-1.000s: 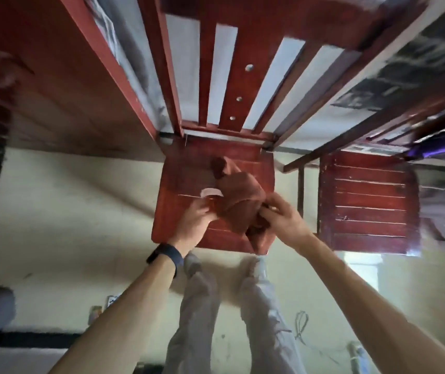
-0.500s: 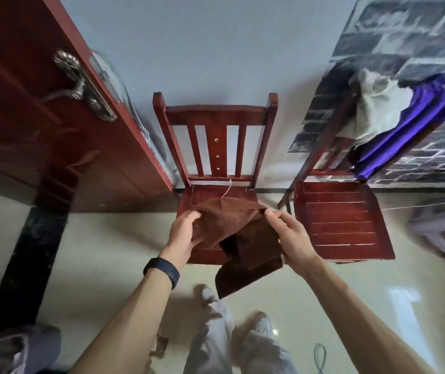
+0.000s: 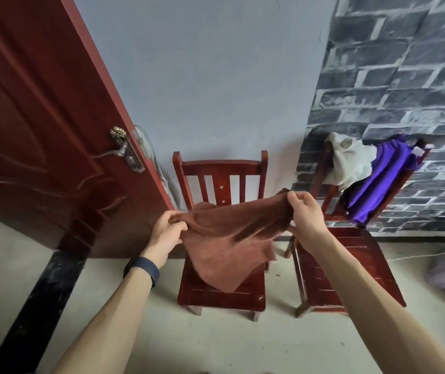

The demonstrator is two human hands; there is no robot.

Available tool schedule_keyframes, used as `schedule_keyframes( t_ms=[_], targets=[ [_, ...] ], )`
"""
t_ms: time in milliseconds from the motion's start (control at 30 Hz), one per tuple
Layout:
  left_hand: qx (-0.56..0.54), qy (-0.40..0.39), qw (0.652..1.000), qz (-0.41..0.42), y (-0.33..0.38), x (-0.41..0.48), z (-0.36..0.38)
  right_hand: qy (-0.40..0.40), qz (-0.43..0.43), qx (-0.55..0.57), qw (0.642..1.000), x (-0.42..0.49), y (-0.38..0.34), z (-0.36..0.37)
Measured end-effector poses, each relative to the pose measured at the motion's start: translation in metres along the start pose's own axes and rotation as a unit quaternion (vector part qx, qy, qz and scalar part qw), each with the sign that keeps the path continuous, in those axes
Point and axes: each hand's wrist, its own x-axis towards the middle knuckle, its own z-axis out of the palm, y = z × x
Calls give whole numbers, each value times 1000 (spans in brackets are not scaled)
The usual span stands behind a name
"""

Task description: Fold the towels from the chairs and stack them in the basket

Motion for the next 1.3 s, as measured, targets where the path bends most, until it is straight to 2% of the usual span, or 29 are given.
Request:
schedule_keyframes(
  t_ms=[100,167,233,267,333,400,467,533,600,633,667,733,767,833,933,1033,1100,1200,1267,1300],
  targets=[
    [-15,13,1000,-9,18,5,-9,-12,-4,16,1000,-4,-11,7],
    [-9,-26,999,-29,27,6,-13,-36,-12,64,997,-4,-22,9],
    [-48,-81,994,-52,33,8,-13,-121,-45,151,980,-3,-27,5],
    [-99,-110,987,-69,38,8,-12,-164,-51,138,975,-2,-20,1],
    [-190,-155,965,-97,45,8,-6,-207,8,-17,978,-14,14,4],
    [-224,-174,953,-107,51,3,6,-202,73,-186,959,-27,64,19],
    [-214,-158,957,-118,54,-4,20,-158,65,-216,961,-31,89,37],
    [-208,-117,960,-150,52,-8,31,-122,64,-140,981,-33,86,50],
    [-225,-76,956,-174,48,-6,38,-173,66,-69,980,-37,73,58],
    [-246,-64,951,-178,47,-6,40,-216,50,-102,970,-41,68,62],
    [-267,-59,945,-181,47,-6,42,-243,22,-181,953,-46,65,66],
    [-272,-87,941,-180,51,-9,47,-204,-51,-331,920,-46,67,72],
    [-254,-116,946,-163,53,-11,47,-159,-76,-345,922,-45,65,73],
    [-205,-141,963,-105,52,-15,44,-107,-83,-281,950,-43,60,71],
    [-51,-107,992,-43,25,-13,32,-108,-39,-157,981,-41,49,66],
    [73,-247,964,-74,-6,-17,29,-150,14,-77,986,-41,40,60],
    [124,-287,949,-35,-14,-19,31,-169,44,-45,984,-39,37,58],
    [79,-252,964,5,-11,-19,34,-187,59,1,981,-36,31,52],
    [21,-220,975,-11,-7,-19,35,-256,69,21,964,-30,34,41],
    [1,-195,981,-18,-6,-17,35,-284,73,-7,956,-28,39,35]
  ],
)
